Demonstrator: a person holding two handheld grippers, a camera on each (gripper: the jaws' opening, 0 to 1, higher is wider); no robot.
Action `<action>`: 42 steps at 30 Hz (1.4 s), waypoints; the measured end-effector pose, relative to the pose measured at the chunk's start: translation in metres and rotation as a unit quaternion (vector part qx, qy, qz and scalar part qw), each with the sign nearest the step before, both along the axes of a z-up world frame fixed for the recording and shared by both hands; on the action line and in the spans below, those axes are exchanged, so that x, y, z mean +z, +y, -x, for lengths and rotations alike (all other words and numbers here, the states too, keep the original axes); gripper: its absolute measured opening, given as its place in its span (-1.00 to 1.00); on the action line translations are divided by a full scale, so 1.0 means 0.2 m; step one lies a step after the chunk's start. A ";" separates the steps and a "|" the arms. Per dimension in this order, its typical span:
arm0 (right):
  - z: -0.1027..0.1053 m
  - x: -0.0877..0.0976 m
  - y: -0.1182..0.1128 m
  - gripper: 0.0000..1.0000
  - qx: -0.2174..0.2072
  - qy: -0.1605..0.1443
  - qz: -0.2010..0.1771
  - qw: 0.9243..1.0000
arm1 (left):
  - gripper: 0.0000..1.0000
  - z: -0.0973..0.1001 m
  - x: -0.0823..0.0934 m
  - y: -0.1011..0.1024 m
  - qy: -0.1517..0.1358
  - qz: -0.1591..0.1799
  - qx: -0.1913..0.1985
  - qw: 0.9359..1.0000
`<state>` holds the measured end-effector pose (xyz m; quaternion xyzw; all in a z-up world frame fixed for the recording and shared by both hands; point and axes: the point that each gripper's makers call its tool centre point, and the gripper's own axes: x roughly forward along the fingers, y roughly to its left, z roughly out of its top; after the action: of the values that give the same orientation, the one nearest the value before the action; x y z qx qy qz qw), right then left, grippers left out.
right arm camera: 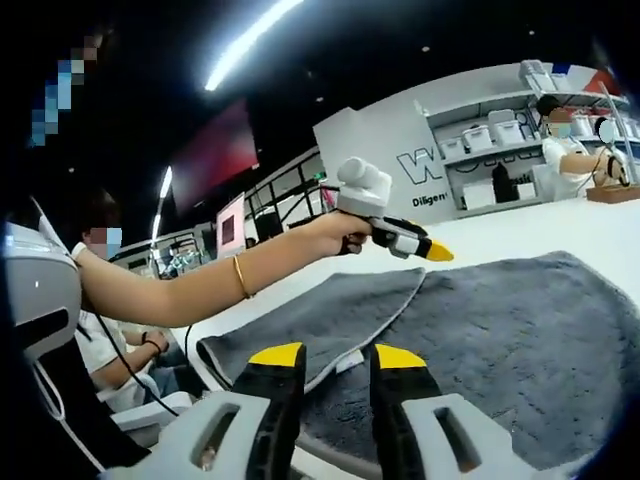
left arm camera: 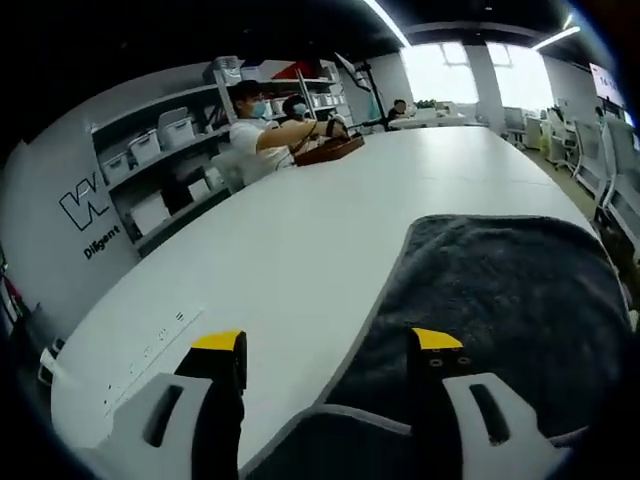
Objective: Open the folded towel by lifting each exposed corner and separating the folded layers until the towel lies flat within the target outline without major curled edges
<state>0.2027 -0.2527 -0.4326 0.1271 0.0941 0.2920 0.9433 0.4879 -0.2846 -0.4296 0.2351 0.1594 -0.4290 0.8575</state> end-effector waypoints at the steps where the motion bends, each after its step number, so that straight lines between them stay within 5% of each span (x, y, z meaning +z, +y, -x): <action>1: 0.00 -0.01 0.02 -0.55 0.004 0.004 -0.005 1.000 | 0.28 0.00 0.00 0.00 0.000 0.001 0.001 1.000; 8: 0.03 -0.04 0.09 -0.53 0.025 0.027 -0.040 0.999 | 0.29 0.01 -0.01 0.05 0.007 0.004 0.008 1.000; 29: 0.02 -0.13 0.16 -0.61 0.042 0.057 -0.060 0.996 | 0.40 0.02 -0.03 0.14 0.022 0.020 0.028 0.999; 42: -0.03 -0.10 0.23 -0.98 0.053 0.038 -0.036 0.997 | 0.42 0.03 -0.02 0.21 0.042 0.040 0.029 0.998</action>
<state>0.2077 -0.2065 -0.4530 0.1668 0.1258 0.3397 0.9170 0.4828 -0.2427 -0.4343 0.1779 0.1848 -0.4195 0.8708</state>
